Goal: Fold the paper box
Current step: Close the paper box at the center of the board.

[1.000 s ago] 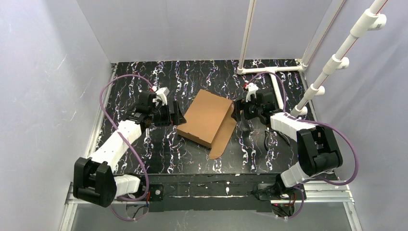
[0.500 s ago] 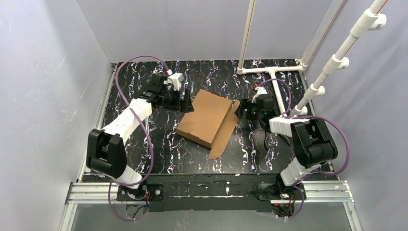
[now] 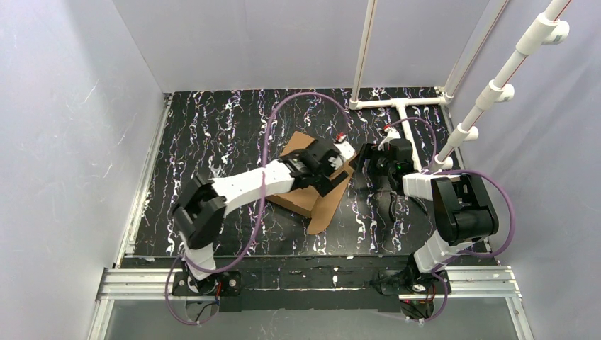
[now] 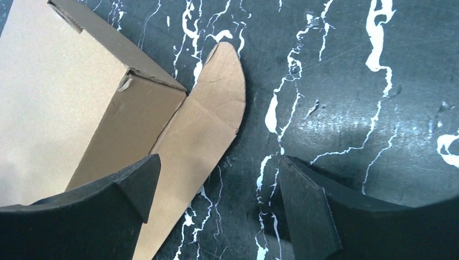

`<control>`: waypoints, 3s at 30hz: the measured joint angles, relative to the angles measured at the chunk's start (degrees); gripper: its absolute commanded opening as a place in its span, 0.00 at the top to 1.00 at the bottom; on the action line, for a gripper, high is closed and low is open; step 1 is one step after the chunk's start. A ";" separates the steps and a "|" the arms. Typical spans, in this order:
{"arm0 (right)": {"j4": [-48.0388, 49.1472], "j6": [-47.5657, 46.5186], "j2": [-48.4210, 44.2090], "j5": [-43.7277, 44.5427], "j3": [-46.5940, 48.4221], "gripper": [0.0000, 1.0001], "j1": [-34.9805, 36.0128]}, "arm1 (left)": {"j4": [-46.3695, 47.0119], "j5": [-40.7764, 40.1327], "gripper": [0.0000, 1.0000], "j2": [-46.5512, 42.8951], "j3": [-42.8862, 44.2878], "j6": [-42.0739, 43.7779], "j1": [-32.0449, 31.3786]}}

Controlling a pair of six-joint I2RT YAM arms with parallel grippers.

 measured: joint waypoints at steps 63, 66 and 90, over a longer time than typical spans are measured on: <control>12.85 5.11 12.31 -11.67 3.93 0.75 3.67 | -0.85 3.54 0.21 -25.03 -23.69 -23.58 11.63; 13.35 3.69 12.28 -12.20 3.93 0.79 4.31 | -0.81 6.95 0.11 -27.21 -23.67 -24.09 16.63; 5.51 -13.94 7.04 -4.52 5.86 0.99 15.54 | -7.34 38.25 0.02 -3.58 -5.73 -15.45 44.44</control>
